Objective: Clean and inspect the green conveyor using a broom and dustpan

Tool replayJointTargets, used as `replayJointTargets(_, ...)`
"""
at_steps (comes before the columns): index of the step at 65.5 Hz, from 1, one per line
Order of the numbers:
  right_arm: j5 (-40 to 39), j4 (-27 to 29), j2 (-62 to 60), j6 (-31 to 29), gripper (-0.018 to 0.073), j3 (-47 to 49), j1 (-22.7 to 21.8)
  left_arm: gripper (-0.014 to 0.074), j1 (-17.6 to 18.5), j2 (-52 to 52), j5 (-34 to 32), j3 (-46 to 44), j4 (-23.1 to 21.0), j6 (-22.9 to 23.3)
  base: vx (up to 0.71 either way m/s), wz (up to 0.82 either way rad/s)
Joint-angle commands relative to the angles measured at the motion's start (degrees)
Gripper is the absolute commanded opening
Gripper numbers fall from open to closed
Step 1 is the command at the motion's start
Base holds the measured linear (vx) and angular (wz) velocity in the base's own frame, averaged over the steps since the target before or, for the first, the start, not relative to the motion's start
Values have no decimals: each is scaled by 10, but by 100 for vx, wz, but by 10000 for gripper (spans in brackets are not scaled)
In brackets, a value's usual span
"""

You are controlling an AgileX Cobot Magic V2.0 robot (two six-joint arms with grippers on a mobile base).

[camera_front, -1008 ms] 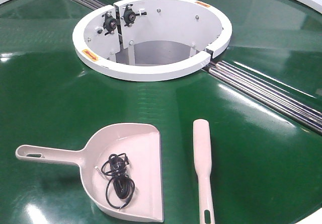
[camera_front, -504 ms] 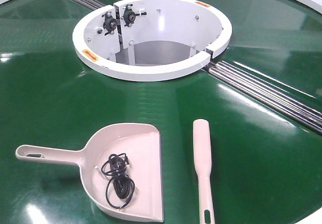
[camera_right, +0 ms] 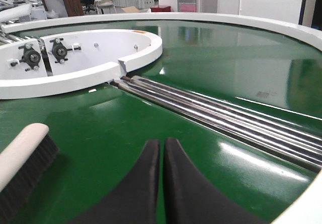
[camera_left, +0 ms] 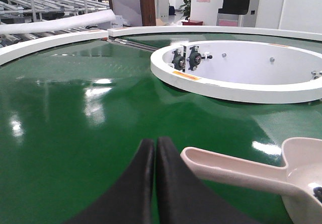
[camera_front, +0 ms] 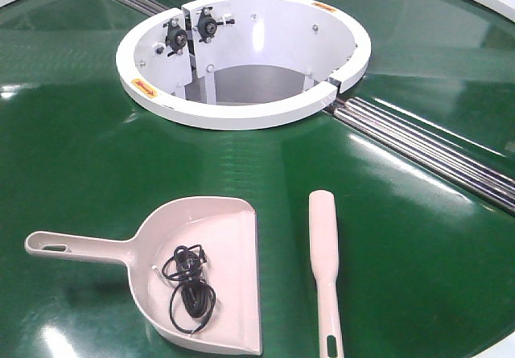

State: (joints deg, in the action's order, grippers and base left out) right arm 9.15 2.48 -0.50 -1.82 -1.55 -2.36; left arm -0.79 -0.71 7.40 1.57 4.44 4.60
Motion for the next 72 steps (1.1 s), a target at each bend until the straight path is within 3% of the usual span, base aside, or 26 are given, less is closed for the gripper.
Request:
replayJointTargets(1, -49, -25, -6, 1, -10, -9, 16, -22, 0, -8, -40, 13, -4, 4, 0, 0)
replayJointTargets(11, -59, -47, -6, -1, -10, -9, 46, -22, 0, -8, -40, 13, -4, 4, 0, 0)
replayJointTargets(72, -58, -46, -6, -1, -10, -9, 46, -22, 0, -8, -40, 13, -4, 4, 0, 0)
